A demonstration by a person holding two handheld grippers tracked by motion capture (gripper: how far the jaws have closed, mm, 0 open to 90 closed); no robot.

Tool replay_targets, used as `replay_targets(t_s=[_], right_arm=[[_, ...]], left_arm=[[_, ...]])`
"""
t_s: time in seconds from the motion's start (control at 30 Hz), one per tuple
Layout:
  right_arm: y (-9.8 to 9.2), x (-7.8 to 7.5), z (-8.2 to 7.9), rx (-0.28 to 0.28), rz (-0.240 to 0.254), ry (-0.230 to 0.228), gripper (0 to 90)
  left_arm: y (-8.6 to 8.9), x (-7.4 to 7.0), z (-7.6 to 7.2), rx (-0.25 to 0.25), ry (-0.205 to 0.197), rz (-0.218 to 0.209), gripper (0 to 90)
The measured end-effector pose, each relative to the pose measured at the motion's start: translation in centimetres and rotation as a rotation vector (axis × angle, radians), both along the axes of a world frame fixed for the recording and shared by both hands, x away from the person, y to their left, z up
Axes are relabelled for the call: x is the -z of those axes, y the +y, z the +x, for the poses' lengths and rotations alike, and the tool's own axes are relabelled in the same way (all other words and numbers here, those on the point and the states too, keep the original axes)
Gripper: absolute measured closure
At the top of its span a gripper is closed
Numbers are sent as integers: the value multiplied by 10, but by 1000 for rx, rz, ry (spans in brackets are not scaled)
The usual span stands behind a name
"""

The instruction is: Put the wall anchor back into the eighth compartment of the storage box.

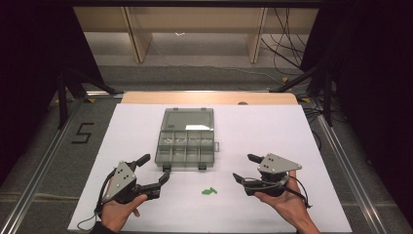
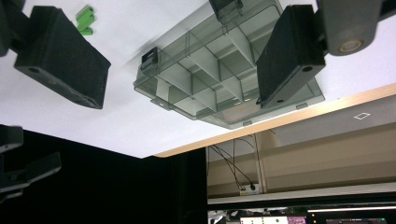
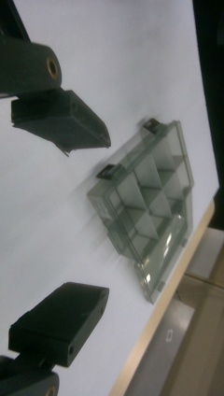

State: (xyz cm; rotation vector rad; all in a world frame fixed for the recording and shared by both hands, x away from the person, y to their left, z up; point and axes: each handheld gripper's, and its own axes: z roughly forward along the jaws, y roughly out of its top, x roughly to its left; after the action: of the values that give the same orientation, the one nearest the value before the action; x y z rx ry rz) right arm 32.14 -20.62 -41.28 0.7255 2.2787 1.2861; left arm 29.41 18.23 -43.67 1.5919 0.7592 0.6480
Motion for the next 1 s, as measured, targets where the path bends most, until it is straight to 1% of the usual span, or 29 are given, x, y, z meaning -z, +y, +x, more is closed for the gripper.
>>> replay_targets(t_s=[0.03, 0.1, 0.17, 0.3, 0.37, 0.4, 0.43, 0.47, 0.5, 0.53, 0.6, 0.63, 0.67, 0.77, 0.83, 0.87, 0.97, 1.0], right_arm=[[3, 0, 1, -6, -12, 18, 258], [8, 0, 4, -15, -47, 23, 267], [14, -2, 6, -21, -78, 55, 275], [23, -4, 14, -41, -152, 75, 276], [28, -4, 17, -49, -173, 98, 275], [30, -4, 19, -51, -182, 108, 275], [30, -4, 19, -51, -182, 108, 275], [35, -4, 22, -59, -199, 121, 275], [35, -4, 22, -59, -199, 121, 275], [40, -4, 25, -66, -220, 133, 275], [44, -3, 27, -61, -223, 133, 275], [46, -3, 28, -66, -241, 146, 276], [49, -2, 30, -67, -243, 140, 280], [56, 0, 31, -78, -270, 189, 314], [60, 3, 34, -91, -299, 201, 336], [62, 4, 35, -95, -311, 218, 351], [69, 9, 37, -111, -341, 262, 388], [71, 10, 37, -124, -354, 281, 396]], left_arm=[[0, 0, 0, 0, 0, 1, 163], [0, 0, 0, 0, 0, 0, 163], [0, 0, 0, 1, -3, 3, 162], [1, 0, 0, -1, -4, 1, 163], [1, 0, 0, 1, -4, 2, 163], [0, 0, 1, 10, -12, -9, 162], [0, 0, 1, 10, -12, -9, 163], [0, 0, 1, 9, -13, -8, 163], [0, 0, 1, 9, -13, -8, 163], [0, 0, 1, 8, -12, -8, 163], [0, 0, 1, 8, -13, -8, 163], [0, 0, 1, 9, -13, -8, 163], [0, 0, 1, 11, -15, -6, 163], [0, 0, 1, 9, -14, -8, 163], [1, 0, 0, 3, -5, 3, 163], [0, 0, 1, 10, -13, -6, 163], [0, 0, 1, 9, -14, -4, 163], [1, 0, 0, 2, -4, 4, 163]])
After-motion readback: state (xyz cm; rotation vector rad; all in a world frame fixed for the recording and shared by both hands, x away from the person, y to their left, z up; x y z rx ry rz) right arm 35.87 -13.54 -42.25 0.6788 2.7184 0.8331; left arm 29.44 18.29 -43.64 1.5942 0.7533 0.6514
